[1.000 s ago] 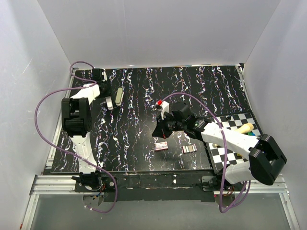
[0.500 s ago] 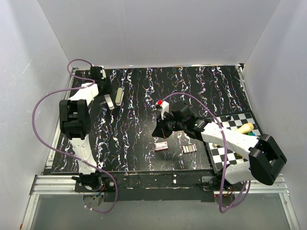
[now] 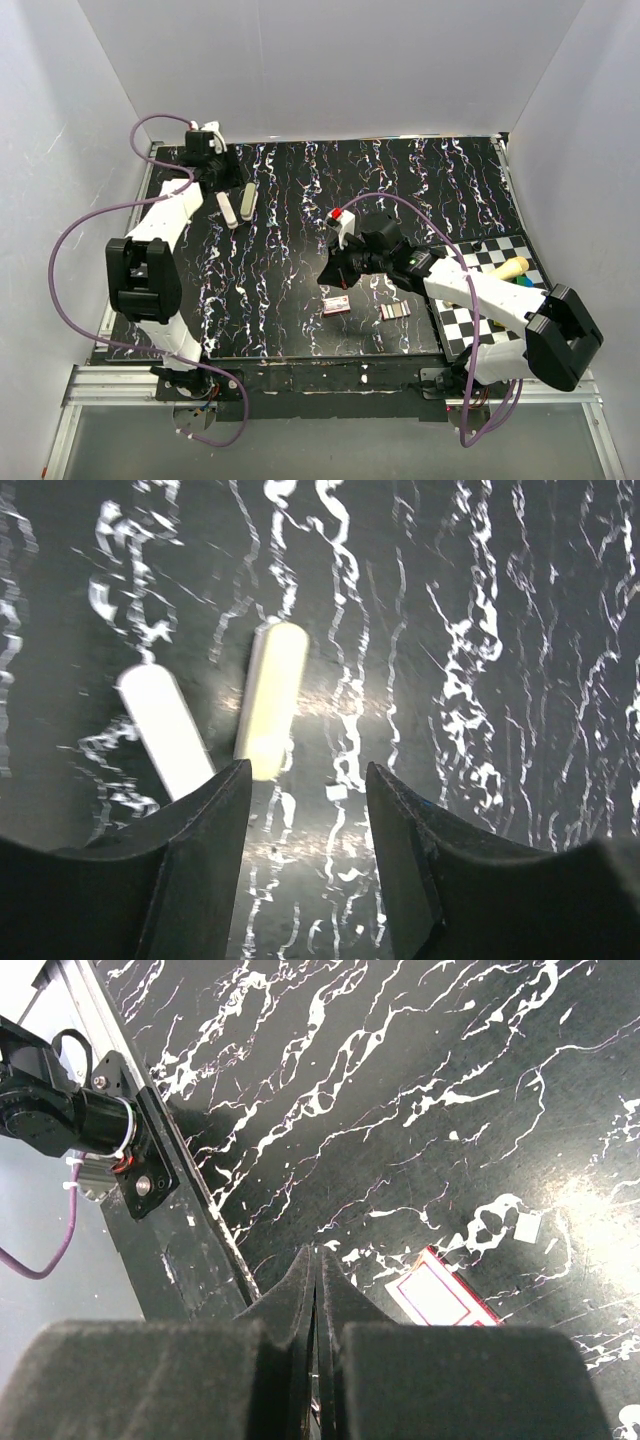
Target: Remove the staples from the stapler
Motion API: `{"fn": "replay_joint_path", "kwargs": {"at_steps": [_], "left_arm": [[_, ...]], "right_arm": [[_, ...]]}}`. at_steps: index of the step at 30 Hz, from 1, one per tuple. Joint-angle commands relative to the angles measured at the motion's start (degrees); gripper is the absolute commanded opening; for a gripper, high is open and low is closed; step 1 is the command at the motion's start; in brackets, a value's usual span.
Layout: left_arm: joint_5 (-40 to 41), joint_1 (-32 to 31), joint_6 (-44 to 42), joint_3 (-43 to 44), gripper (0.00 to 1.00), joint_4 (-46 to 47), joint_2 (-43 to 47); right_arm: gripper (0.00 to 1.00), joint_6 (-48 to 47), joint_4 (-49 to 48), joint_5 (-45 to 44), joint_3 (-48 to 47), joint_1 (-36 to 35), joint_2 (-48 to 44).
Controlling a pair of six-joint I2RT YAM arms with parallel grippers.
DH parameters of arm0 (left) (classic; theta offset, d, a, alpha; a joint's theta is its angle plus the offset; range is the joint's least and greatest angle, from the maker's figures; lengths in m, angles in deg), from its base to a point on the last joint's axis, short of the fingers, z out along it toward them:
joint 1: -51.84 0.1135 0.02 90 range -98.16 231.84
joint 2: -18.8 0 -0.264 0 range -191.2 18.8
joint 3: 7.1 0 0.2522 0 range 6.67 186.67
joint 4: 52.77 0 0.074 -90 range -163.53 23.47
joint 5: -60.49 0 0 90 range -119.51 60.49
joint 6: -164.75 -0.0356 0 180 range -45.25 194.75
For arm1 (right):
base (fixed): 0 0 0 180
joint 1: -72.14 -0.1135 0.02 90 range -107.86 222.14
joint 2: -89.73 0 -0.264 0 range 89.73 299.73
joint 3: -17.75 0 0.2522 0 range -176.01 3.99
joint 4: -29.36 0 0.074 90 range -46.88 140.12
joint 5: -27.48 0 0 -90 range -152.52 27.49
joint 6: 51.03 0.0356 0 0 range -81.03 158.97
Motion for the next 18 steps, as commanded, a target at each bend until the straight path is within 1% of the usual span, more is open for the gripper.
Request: {"fn": "replay_joint_path", "kwargs": {"at_steps": [1,4,8,13,18], "left_arm": [[-1.6,-4.7,2.6,0.2,0.48,-2.9,-1.1],[-0.7,-7.2,3.2,1.5,0.46,-3.3,-3.3],[-1.9,-8.4,4.7,2.8,0.44,-3.6,-6.5],[-0.4,-9.9,4.8,5.3,0.42,-4.7,-11.2],[2.5,-10.6,5.0,6.4,0.36,-5.1,-14.4]], "right_arm": [[0.01,0.9,-2.2,0.1,1.3,-0.3,-1.7],[0.01,0.6,-2.2,0.1,1.6,-0.4,-2.3],[0.01,0.0,-1.9,0.1,2.1,-0.3,-3.2],[0.01,-0.5,-2.0,0.1,2.7,-0.3,-3.5],[0.01,-0.7,-2.1,0.2,3.0,-0.3,-3.6]]}}
